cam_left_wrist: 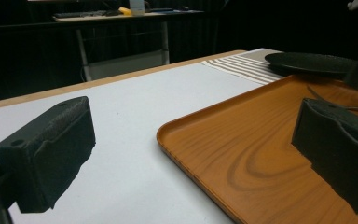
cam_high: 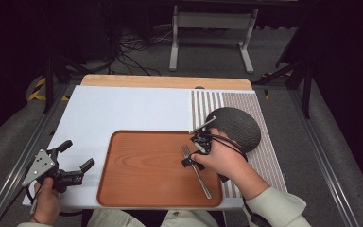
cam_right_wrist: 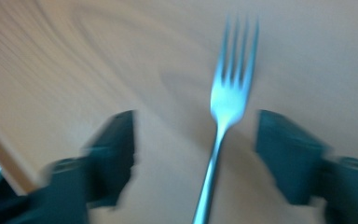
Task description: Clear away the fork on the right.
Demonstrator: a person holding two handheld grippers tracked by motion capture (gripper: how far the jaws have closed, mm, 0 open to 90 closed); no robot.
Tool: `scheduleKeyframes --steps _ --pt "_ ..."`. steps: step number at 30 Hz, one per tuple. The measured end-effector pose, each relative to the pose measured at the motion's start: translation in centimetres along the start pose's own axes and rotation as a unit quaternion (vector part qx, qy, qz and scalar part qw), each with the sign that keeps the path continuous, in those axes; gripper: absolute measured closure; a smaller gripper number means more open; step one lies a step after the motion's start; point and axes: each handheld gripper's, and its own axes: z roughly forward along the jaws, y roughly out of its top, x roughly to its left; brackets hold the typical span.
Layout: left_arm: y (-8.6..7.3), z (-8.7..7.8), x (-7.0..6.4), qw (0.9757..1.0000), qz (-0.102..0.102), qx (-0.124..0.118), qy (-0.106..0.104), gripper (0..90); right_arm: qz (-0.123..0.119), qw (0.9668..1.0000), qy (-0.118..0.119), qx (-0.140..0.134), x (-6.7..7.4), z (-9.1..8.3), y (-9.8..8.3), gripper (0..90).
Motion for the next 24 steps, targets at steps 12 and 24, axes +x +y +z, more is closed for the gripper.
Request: scheduleKeyframes --steps 12,24 --pt "0.0 0.0 0.0 1.0000 0.001 0.000 0.000 0.0 -0.214 0.9709 0.044 -0.098 -0.3 0.3 0.3 36.7" --pt "0.0 0.0 0.0 1.0000 0.000 -0.002 0.000 0.0 -0.272 0.9549 0.052 -0.108 -0.9 2.4 0.3 71.9"
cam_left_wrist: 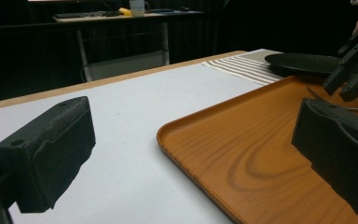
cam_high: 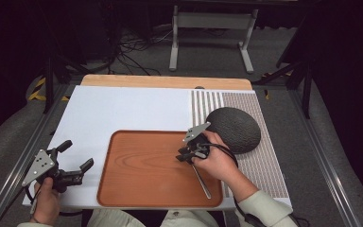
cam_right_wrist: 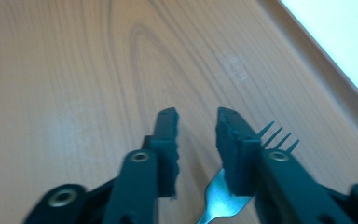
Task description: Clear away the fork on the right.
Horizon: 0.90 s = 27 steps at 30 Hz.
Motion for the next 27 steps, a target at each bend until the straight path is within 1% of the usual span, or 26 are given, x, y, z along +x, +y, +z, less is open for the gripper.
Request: scheduleKeyframes --steps 1,2,5,10,11,14,15,19,20,23,26,27 --pt "0.0 0.0 0.0 1.0000 0.000 0.000 0.000 0.0 -0.004 1.0000 -0.001 0.003 0.0 0.2 -0.1 75.1" --pt "0.0 0.0 0.0 1.0000 0.000 -0.001 0.000 0.0 -0.005 1.0000 0.000 0.009 -0.1 0.5 -0.2 76.4" --pt "0.0 0.0 0.0 1.0000 0.000 -0.001 0.000 0.0 -0.005 0.9999 0.000 0.012 -0.1 0.9 -0.4 77.7" --pt "0.0 0.0 0.0 1.0000 0.000 -0.001 0.000 0.0 -0.013 0.9995 -0.005 0.030 -0.1 1.3 -0.6 87.9" --pt "0.0 0.0 0.0 1.0000 0.001 0.000 0.000 0.0 -0.017 0.9992 -0.008 0.034 -0.1 1.3 -0.7 89.6" --pt "0.0 0.0 0.0 1.0000 0.001 0.000 -0.001 0.0 -0.022 0.9989 -0.013 0.039 -0.2 1.4 -0.8 89.8" --pt "0.0 0.0 0.0 1.0000 0.001 0.000 0.000 0.0 -0.025 0.9985 -0.016 0.045 -0.2 1.5 -0.9 89.8" --pt "0.0 0.0 0.0 1.0000 0.001 0.000 0.000 0.0 -0.026 0.9983 -0.020 0.048 -0.3 1.5 -0.9 89.9" --pt "0.0 0.0 0.0 1.0000 0.001 0.000 0.000 0.0 -0.032 0.9981 -0.021 0.049 -0.3 1.5 -0.9 89.9" --pt "0.0 0.0 0.0 1.0000 0.001 -0.001 -0.001 0.0 -0.028 0.9979 -0.025 0.052 -0.4 1.4 -0.9 89.9" --pt "0.0 0.0 0.0 1.0000 0.001 0.000 0.000 0.0 -0.030 0.9976 -0.029 0.055 -0.6 1.3 -1.0 89.9" --pt "0.0 0.0 0.0 1.0000 0.001 0.000 0.000 0.0 -0.027 0.9976 -0.032 0.056 -0.7 1.2 -1.0 89.9"
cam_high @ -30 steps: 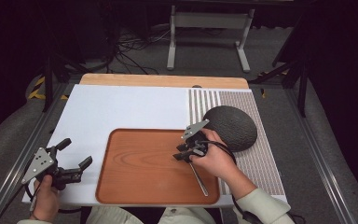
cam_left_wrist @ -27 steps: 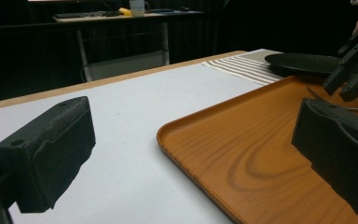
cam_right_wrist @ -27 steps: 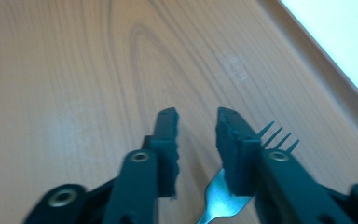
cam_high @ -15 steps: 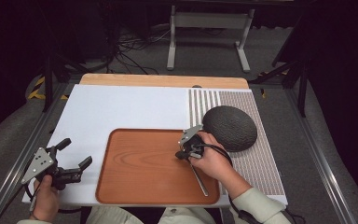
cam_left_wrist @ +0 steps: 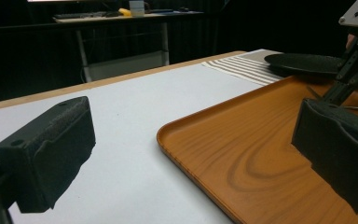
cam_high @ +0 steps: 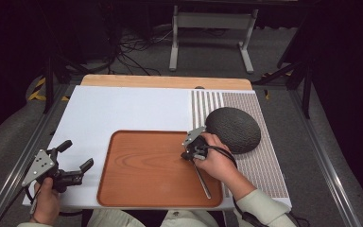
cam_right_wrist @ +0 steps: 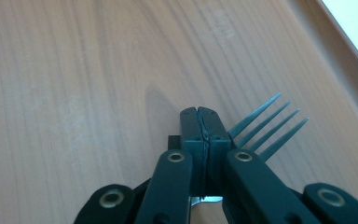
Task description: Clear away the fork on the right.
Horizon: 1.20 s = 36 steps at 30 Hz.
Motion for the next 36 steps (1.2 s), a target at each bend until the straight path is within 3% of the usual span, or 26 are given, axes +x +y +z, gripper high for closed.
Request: scheduleKeyframes --steps 21,36 --pt "0.0 0.0 0.0 1.0000 0.001 0.000 -0.001 0.0 0.025 0.9992 -0.031 0.008 -2.0 -1.2 -1.6 89.9" --pt "0.0 0.0 -0.1 1.0000 0.001 0.001 -0.002 0.0 0.035 0.9984 -0.044 0.008 -2.7 -1.6 -2.2 89.8"
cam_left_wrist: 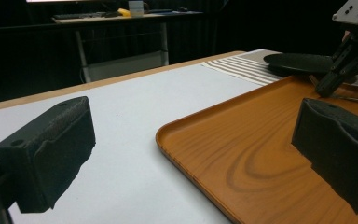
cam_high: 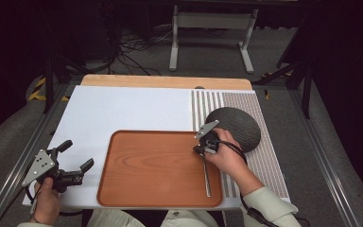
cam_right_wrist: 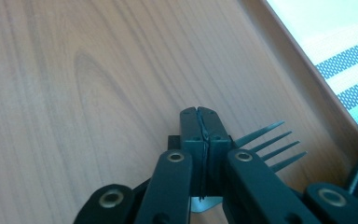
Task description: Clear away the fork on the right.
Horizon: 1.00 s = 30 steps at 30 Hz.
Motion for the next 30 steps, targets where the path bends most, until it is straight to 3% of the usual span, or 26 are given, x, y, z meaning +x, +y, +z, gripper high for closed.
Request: scheduleKeyframes --steps 7,11,13,17,18,19,23,30 --pt "0.0 0.1 0.0 1.0000 0.000 0.000 -0.001 0.0 0.003 1.0000 -0.002 0.000 -0.2 -0.1 -0.2 89.1" --pt "0.0 0.1 0.1 1.0000 -0.001 -0.001 -0.003 0.0 0.004 1.0000 -0.004 -0.007 -0.2 -0.4 -0.1 83.1" --pt "0.0 0.1 0.1 1.0000 -0.002 -0.002 -0.003 0.0 0.000 0.9999 -0.008 -0.014 -0.2 -0.8 0.1 76.4" --pt "0.0 0.2 0.1 1.0000 -0.003 -0.002 -0.005 0.0 0.004 0.9989 -0.011 -0.046 -0.1 -1.6 0.7 38.0" --pt "0.0 0.2 0.1 1.0000 -0.003 -0.002 -0.005 0.0 0.004 0.9989 -0.011 -0.046 -0.1 -1.6 0.7 38.0" --pt "0.0 0.2 0.1 1.0000 -0.002 -0.002 -0.006 0.0 0.006 0.9977 -0.006 -0.068 0.1 -1.8 0.9 28.5" --pt "0.0 0.2 0.1 1.0000 -0.005 -0.002 -0.006 0.0 -0.004 0.9948 -0.009 -0.101 0.5 -3.2 1.2 18.0" --pt "0.0 0.2 0.0 1.0000 -0.003 -0.002 -0.005 0.0 0.008 0.9894 -0.017 -0.144 0.2 -5.5 0.6 15.3"
